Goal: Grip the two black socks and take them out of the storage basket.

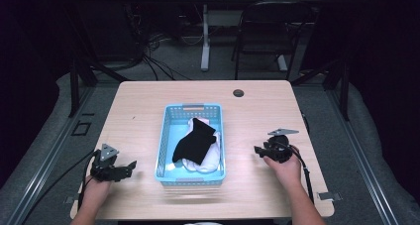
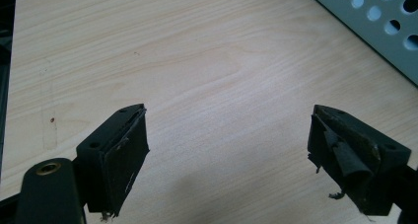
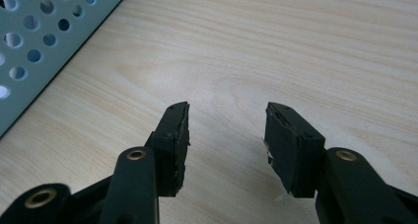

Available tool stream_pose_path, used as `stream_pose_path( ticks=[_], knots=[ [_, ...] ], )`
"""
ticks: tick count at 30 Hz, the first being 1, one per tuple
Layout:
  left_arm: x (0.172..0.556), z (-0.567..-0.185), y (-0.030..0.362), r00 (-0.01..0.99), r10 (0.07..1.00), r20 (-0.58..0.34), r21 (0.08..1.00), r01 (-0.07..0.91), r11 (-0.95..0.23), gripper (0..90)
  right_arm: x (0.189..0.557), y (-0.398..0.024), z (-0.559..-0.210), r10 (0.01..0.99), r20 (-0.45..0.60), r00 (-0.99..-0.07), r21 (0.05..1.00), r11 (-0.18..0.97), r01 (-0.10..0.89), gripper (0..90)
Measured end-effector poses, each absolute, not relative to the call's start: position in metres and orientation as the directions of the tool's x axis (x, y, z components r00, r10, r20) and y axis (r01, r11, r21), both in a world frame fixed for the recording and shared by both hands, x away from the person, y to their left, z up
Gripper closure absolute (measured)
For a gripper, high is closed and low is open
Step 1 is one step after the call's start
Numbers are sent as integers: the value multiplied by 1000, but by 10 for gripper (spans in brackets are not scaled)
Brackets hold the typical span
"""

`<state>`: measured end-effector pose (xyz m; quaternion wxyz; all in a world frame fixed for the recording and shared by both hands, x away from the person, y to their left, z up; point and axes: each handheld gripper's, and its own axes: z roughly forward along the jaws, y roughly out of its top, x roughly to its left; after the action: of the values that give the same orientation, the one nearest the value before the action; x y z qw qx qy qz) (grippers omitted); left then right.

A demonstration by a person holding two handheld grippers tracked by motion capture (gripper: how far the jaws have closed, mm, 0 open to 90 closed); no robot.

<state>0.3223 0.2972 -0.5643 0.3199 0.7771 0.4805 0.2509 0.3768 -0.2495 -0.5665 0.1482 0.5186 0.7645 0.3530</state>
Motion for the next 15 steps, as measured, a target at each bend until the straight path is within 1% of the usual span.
stream_pose_path(
  ticks=[11,15],
  knots=[
    [324,-564,296,413,907,82,739,585,-333,155,376,-245,-569,892,135,-431,689,228,688,513],
    [324,-565,295,414,907,82,739,585,-334,155,375,-243,-569,888,120,-445,682,252,687,513]
  ],
)
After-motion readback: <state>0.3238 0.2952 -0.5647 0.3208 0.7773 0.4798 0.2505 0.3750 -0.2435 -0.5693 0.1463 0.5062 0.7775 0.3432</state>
